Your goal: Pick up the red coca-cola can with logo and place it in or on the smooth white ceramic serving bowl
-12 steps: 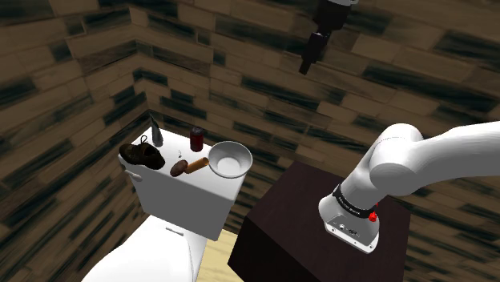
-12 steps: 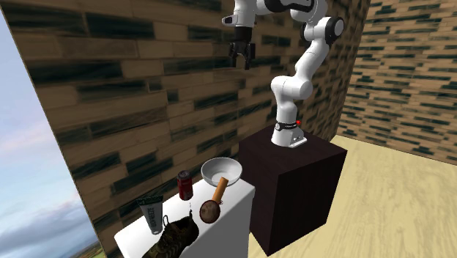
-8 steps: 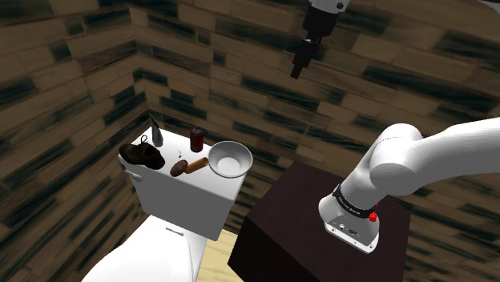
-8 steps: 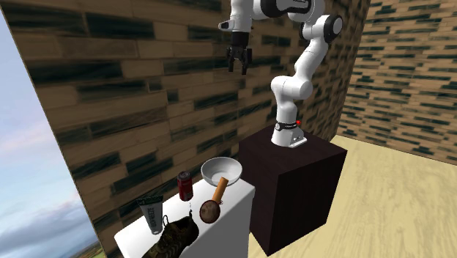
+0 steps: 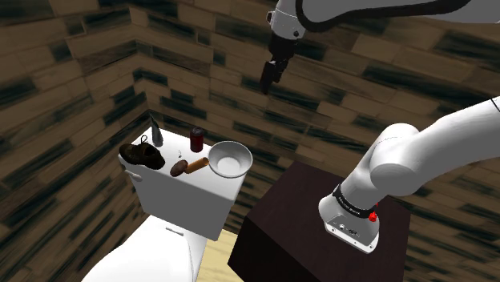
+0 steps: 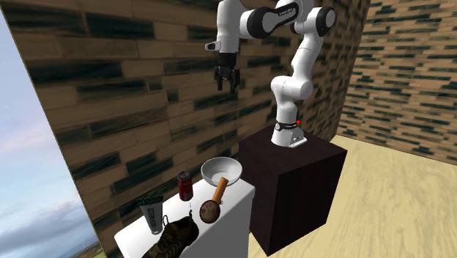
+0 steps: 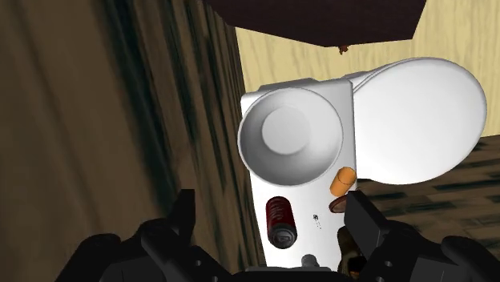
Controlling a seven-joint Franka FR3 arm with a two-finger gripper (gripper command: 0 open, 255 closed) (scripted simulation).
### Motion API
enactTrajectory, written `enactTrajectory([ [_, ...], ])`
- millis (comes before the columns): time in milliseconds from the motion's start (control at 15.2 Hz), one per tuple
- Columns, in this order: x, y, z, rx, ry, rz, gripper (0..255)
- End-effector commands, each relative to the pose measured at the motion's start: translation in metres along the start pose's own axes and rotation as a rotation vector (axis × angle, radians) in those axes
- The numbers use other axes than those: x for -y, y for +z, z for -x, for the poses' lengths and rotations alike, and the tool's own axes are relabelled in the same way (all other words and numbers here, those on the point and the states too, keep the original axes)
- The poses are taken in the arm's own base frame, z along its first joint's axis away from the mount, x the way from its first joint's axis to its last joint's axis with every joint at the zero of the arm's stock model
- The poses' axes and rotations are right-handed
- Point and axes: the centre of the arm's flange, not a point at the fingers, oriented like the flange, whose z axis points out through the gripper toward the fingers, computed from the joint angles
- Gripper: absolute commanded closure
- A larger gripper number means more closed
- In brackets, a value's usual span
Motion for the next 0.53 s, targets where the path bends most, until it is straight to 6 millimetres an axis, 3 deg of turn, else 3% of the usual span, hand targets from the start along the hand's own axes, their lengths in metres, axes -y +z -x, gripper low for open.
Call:
enactTrajectory([
  [0, 0.004, 0.019, -0.021, 0.001, -0.004, -0.003, 0],
  [462, 0.016, 0.088, -0.083, 0.01, -0.017, -0.012, 0],
])
